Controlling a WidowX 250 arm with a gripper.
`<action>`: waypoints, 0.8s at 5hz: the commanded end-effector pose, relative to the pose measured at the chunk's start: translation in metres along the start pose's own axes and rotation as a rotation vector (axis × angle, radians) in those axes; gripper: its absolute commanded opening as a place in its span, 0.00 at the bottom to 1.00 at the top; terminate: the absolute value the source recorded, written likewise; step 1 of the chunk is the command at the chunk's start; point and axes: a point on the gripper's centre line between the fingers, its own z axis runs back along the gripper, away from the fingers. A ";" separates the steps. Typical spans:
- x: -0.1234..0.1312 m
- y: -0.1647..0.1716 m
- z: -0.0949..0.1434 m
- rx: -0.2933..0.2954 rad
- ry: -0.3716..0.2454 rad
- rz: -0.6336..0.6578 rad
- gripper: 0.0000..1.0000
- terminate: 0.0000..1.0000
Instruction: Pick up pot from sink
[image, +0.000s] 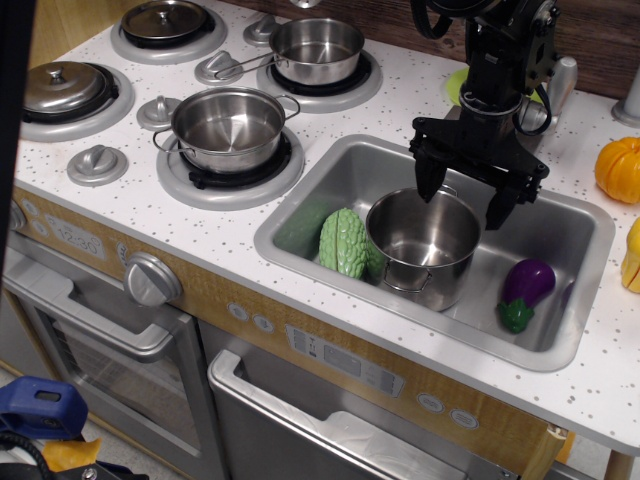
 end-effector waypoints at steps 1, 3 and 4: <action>0.006 -0.009 0.007 -0.014 -0.076 0.020 1.00 0.00; 0.001 -0.012 -0.013 -0.035 -0.059 0.049 1.00 0.00; -0.002 -0.009 -0.027 -0.044 -0.056 0.057 1.00 0.00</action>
